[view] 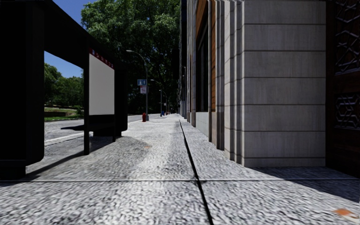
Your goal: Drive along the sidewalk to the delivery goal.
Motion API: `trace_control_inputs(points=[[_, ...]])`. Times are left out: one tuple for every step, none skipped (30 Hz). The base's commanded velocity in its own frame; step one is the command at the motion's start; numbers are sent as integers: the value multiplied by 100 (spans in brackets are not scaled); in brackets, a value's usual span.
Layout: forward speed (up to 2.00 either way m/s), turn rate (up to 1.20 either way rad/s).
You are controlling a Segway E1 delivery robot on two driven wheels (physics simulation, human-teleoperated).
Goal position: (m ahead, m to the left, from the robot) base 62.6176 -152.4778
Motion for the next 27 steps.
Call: trace_control_inputs(points=[[200, 0], [200, 0], [200, 0], [200, 0], [200, 0], [200, 0], [200, 0], [200, 0], [200, 0], [200, 0], [200, 0], [200, 0], [200, 0], [200, 0], [200, 0], [200, 0], [200, 0], [200, 0], [200, 0], [200, 0], [200, 0], [200, 0], [200, 0], [200, 0], [200, 0], [200, 0], [200, 0]])
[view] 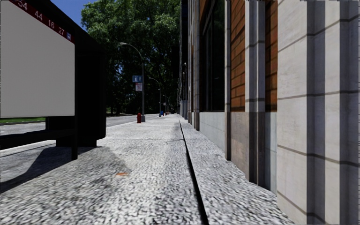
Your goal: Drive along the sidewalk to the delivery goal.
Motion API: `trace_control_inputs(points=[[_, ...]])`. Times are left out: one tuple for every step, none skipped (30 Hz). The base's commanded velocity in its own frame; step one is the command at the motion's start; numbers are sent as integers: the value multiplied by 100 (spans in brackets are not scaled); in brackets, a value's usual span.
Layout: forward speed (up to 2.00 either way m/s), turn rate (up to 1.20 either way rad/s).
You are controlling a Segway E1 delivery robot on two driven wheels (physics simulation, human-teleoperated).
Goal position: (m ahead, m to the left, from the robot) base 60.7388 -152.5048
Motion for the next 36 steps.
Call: trace_control_inputs(points=[[200, 0], [200, 0], [200, 0], [200, 0], [200, 0], [200, 0], [200, 0], [200, 0], [200, 0], [200, 0], [200, 0], [200, 0], [200, 0], [200, 0], [200, 0], [200, 0], [200, 0], [200, 0], [200, 0], [200, 0], [200, 0], [200, 0], [200, 0], [200, 0], [200, 0], [200, 0], [200, 0], [200, 0], [200, 0], [200, 0], [200, 0], [200, 0], [200, 0], [200, 0], [200, 0], [200, 0]])
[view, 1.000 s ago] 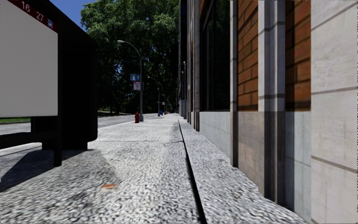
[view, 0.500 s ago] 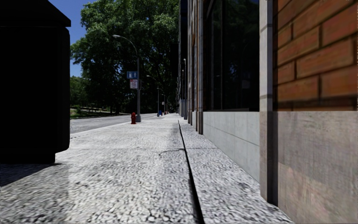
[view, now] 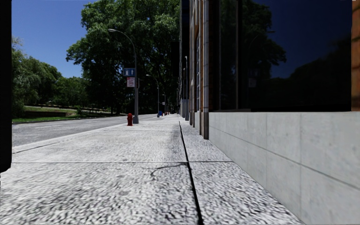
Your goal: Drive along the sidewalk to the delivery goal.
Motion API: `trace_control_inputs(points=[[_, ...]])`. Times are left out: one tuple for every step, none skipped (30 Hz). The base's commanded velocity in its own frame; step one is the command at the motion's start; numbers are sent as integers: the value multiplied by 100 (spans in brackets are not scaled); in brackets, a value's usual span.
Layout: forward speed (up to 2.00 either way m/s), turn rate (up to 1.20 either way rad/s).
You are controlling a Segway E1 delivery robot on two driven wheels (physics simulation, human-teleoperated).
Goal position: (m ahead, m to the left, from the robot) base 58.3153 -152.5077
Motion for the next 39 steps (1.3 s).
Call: trace_control_inputs(points=[[200, 0], [200, 0], [200, 0], [200, 0], [200, 0], [200, 0], [200, 0], [200, 0], [200, 0], [200, 0], [200, 0], [200, 0], [200, 0], [200, 0], [200, 0], [200, 43], [200, 66], [200, 75], [200, 62], [200, 17], [200, 17], [200, 5], [200, 0], [200, 0], [200, 0], [200, 0], [200, 0], [200, 0], [200, 0], [200, 0], [200, 0], [200, 0], [200, 0], [200, 0], [200, 0], [200, 0], [200, 0], [200, 0], [200, 0]])
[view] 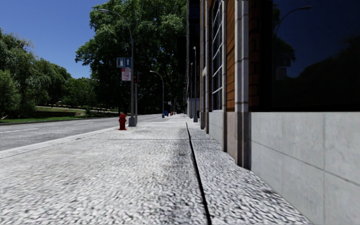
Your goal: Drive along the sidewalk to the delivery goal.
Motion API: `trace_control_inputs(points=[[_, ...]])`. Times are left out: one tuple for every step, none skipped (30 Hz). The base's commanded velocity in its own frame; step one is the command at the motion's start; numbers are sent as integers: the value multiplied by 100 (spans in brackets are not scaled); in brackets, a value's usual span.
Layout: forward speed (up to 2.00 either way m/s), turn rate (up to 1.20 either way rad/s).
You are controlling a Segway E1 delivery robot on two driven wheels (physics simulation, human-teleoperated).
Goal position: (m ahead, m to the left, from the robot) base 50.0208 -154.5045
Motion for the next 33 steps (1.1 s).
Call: trace_control_inputs(points=[[200, 0], [200, 0], [200, 0], [200, 0], [200, 0], [200, 0], [200, 0], [200, 0], [200, 0], [200, 0], [200, 0], [200, 0], [200, 0], [200, 0], [200, 0], [200, 0], [200, 0], [200, 0], [200, 0], [200, 0], [200, 0], [200, 0], [200, 0], [200, 0], [200, 0], [200, 0], [200, 0], [200, 0], [200, 0], [200, 0], [200, 0], [200, 0], [200, 0]])
